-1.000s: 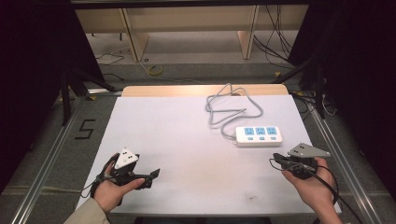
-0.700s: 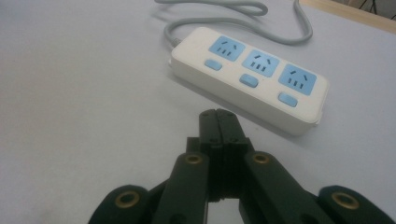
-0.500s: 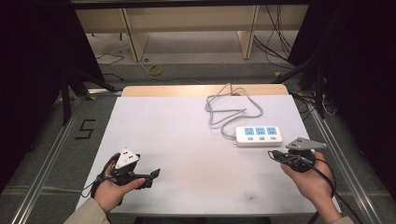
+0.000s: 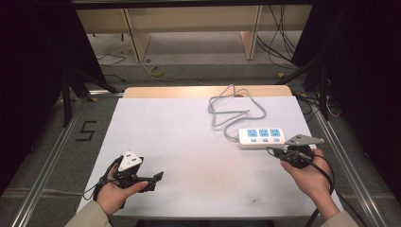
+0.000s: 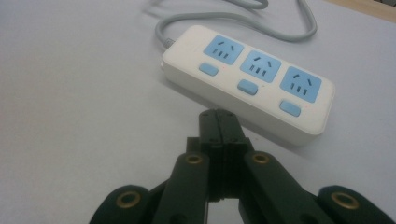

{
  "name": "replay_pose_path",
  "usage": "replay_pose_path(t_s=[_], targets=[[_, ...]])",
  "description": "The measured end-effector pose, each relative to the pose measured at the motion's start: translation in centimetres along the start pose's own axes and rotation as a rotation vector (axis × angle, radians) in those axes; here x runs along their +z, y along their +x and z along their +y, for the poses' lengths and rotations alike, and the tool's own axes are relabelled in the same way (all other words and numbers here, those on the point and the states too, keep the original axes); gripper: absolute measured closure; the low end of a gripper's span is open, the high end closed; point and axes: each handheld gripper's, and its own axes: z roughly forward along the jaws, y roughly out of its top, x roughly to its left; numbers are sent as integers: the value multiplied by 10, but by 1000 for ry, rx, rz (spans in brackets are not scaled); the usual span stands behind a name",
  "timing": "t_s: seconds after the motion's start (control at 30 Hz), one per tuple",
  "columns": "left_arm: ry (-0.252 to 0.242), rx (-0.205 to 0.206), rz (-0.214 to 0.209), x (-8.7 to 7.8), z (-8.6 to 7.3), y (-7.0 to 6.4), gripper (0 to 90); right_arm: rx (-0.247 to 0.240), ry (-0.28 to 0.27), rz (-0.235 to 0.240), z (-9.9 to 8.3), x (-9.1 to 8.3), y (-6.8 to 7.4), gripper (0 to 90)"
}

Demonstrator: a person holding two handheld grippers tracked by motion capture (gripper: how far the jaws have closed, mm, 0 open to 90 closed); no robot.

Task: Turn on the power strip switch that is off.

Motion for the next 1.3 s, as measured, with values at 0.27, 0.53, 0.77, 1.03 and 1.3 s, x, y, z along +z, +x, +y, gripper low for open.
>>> replay_pose_path(t_s=[0.27,0.53,0.77,1.03,1.3], targets=[[-3,-2,5,0,0,0,92,12,12,-14,6,4,-4,900],[-4,2,4,0,1,0,95,24,14,-24,10,6,-11,900],[-8,-17,5,1,1,1,97,44,12,-17,13,10,-14,900],[-21,-21,23,0,1,3,95,60,17,-17,15,12,-18,900],[-19,-20,21,0,2,2,94,98,32,-27,19,12,-27,900]])
